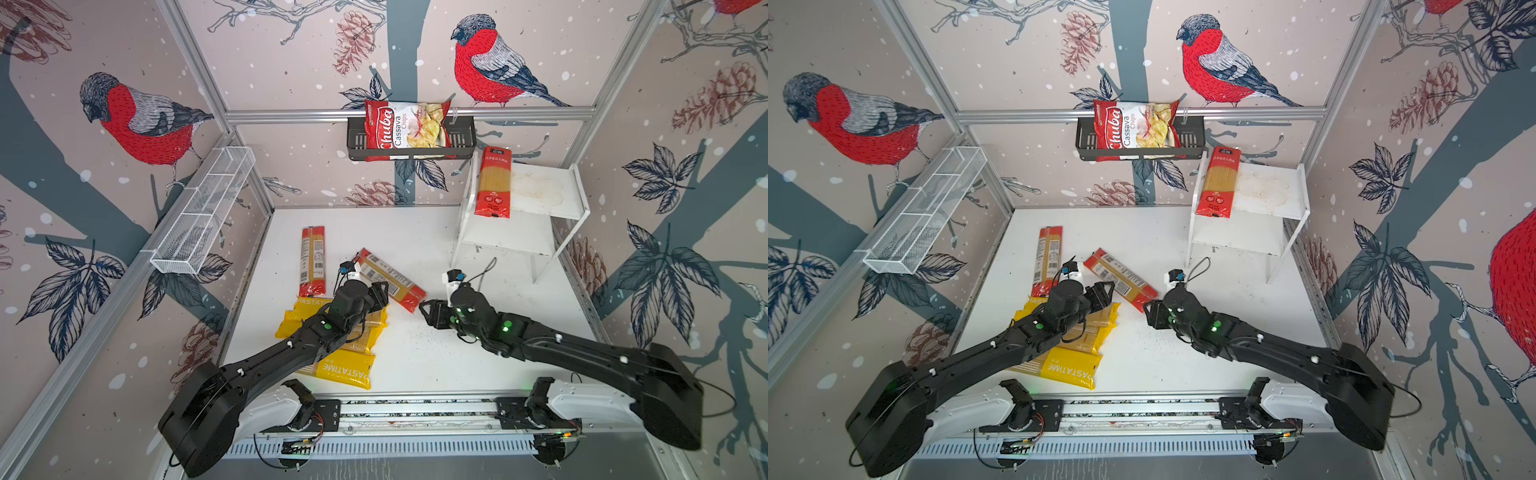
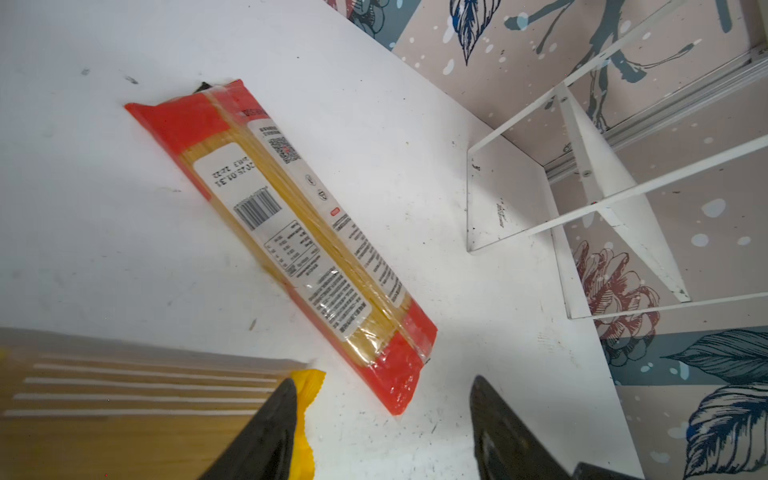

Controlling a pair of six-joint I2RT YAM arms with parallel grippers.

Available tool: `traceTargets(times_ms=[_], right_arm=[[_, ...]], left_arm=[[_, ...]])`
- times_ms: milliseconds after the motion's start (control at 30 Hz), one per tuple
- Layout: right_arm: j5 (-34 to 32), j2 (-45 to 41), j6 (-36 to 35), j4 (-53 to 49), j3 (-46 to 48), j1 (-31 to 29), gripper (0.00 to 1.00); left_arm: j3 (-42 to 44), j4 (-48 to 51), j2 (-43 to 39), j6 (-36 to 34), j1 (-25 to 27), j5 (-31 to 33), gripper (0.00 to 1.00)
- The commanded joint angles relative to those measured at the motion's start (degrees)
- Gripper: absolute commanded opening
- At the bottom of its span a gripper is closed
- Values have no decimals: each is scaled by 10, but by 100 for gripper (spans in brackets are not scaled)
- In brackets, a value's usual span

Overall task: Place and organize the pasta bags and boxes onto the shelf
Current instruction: 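Move both grippers back toward the spaghetti packs near the yellow bags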

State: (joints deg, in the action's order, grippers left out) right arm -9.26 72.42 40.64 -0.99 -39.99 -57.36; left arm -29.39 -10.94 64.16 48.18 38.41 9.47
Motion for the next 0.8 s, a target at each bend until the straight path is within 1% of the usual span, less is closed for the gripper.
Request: traceTargets(times_ms=[0,100,200,467,633,700,767], right_arm=[[-50,74,-95,-13,-43,-8,70],[-81,145,-149,-32,-85,-5,76],[-105,206,-192,-50,-129,-4,81],[-143,317,-275,-80,-210,-2,94],[-120,356,-299,-84,-240,7,99],[-96,371,-301,-87,-252,17,99],[-70,384,-298,-94,-260,29,96]], left_arm=[[8,13,-10,3,-5,19,65],[23,13,-24,7,-12,31,65],[33,15,-38,8,-21,29,65],[45,20,-60,6,-43,17,66],[56,9,-65,9,-57,2,66],[57,7,-64,10,-58,0,66],[56,7,-64,9,-59,-2,66]])
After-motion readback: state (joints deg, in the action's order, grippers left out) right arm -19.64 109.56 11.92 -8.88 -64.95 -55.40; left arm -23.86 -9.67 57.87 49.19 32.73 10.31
